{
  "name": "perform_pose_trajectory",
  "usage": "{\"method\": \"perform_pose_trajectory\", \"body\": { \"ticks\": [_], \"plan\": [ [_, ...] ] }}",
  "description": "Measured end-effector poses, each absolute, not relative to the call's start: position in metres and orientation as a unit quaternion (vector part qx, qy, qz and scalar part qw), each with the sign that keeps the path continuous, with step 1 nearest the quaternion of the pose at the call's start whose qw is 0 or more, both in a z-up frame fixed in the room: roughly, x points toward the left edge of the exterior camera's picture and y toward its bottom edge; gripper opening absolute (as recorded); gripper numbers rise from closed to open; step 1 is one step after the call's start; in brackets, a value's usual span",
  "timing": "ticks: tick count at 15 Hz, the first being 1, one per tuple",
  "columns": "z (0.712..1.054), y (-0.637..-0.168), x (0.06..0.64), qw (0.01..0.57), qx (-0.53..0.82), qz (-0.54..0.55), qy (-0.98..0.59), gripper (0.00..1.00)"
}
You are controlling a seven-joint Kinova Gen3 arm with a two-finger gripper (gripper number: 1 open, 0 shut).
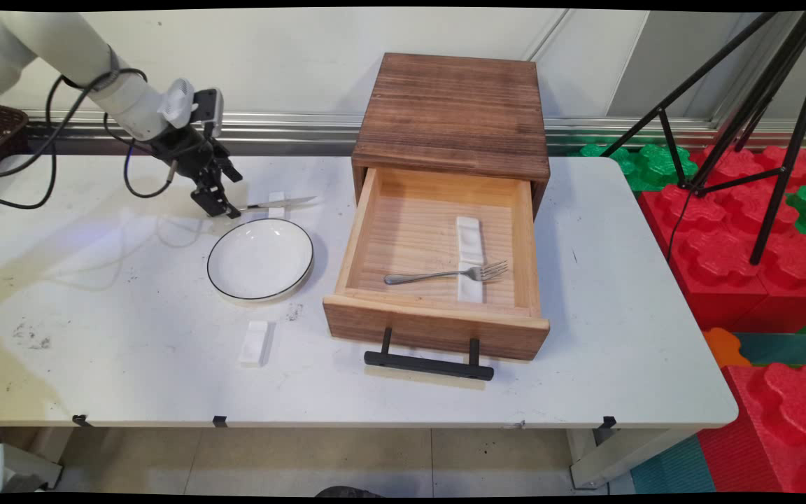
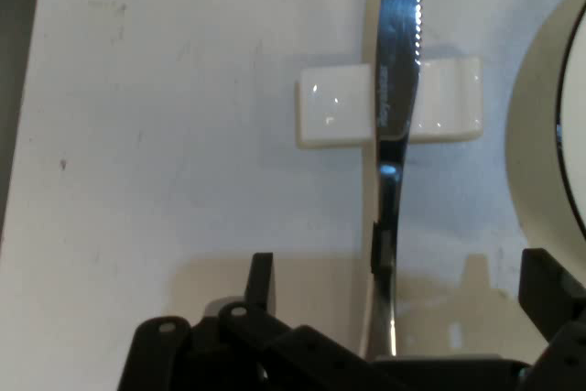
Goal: Pick up the knife from the left of the white plate
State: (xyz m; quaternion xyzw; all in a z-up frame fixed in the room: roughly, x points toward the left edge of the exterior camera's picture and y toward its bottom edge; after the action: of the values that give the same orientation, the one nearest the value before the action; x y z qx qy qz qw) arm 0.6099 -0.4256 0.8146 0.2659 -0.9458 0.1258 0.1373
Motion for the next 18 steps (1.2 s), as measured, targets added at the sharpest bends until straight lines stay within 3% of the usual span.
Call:
{"method": "perform_pose_trajectory", "body": {
  "ticks": [13, 14, 18],
  "plan": [
    [0.788, -0.446, 0.604, 0.147, 0.266, 0.120, -0.945, 1.00],
    [0.788, -0.446, 0.604, 0.147, 0.266, 0.119, -0.945, 0.00],
    [0.784, -0.446, 0.605, 0.143, 0.261, 0.115, -0.948, 0.00]
  ]
}}
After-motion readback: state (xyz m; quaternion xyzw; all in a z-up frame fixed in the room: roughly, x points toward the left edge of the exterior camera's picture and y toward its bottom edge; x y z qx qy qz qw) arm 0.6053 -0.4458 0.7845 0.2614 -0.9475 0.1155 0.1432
